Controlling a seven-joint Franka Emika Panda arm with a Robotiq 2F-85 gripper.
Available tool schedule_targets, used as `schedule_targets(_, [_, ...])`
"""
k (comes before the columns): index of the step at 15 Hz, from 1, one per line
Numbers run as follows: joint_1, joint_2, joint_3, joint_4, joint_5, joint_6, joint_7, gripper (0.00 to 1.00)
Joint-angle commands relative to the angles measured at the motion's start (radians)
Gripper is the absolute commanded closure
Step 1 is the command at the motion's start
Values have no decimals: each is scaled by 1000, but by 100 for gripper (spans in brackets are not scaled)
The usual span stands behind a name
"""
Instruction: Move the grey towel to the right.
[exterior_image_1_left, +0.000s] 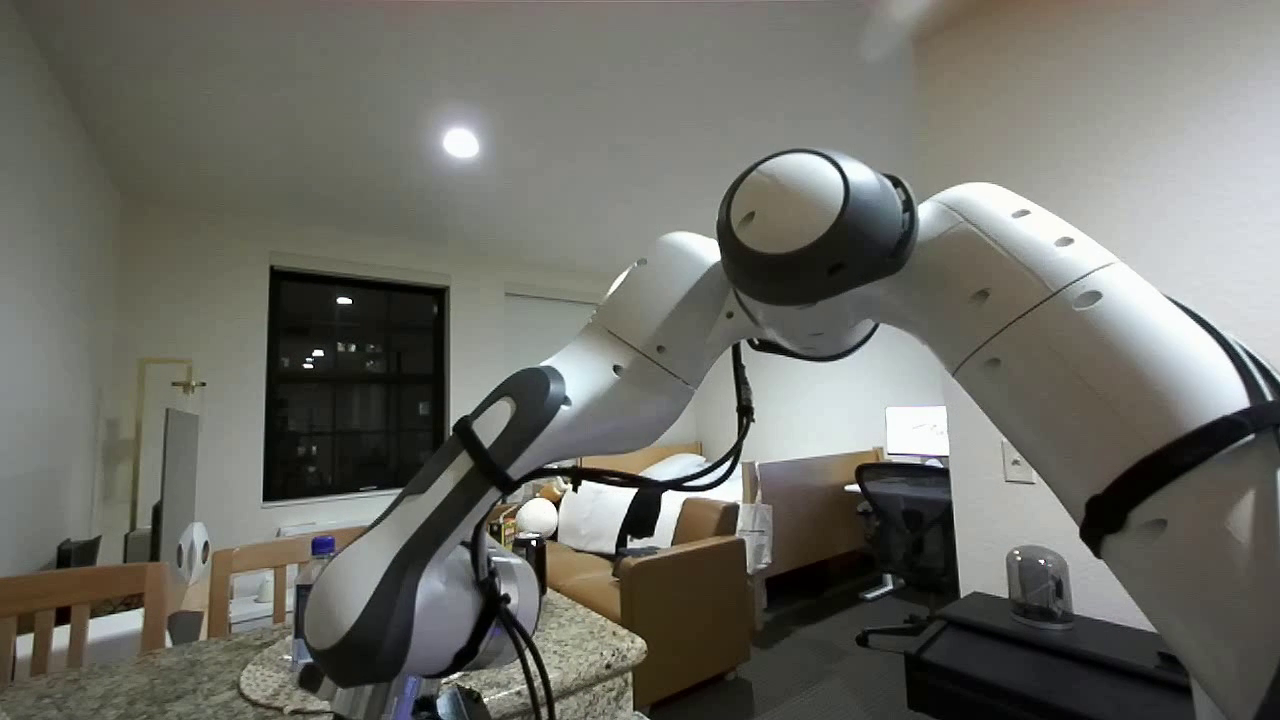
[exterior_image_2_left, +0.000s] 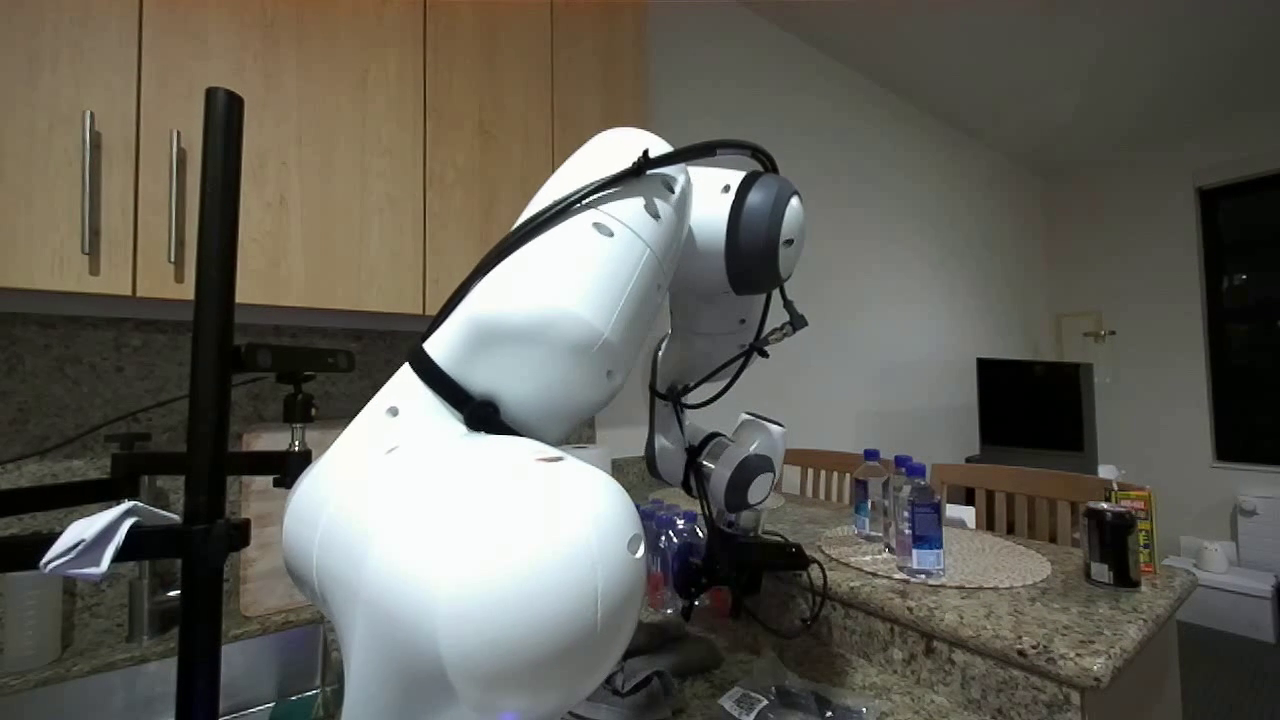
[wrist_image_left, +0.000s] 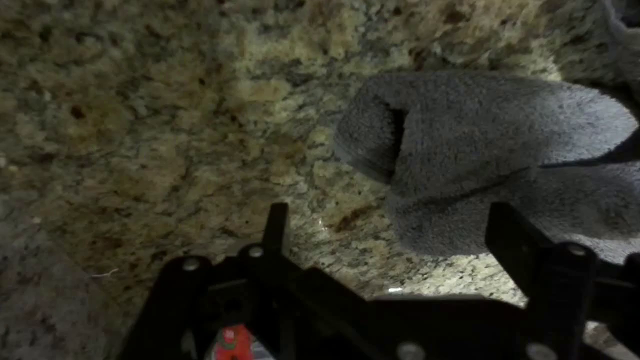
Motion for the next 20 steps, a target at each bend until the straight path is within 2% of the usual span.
schedule_targets(1, [72, -120, -59, -228, -92, 262, 155, 0])
schedule_targets(3, [171, -150, -164, -304, -239, 339, 305, 0])
schedule_targets(5, [263, -156, -264, -339, -383, 335, 461, 0])
schedule_targets(7, [297, -145, -292, -342, -479, 286, 578, 0])
schedule_targets(10, [276, -126, -250, -333, -503, 262, 683, 0])
schedule_targets(14, [252, -137, -206, -319, -481, 247, 735, 0])
schedule_targets(17, [221, -183, -152, -297, -443, 98, 731, 0])
schedule_targets(20, [151, -212, -76, -263, -362, -28, 669, 0])
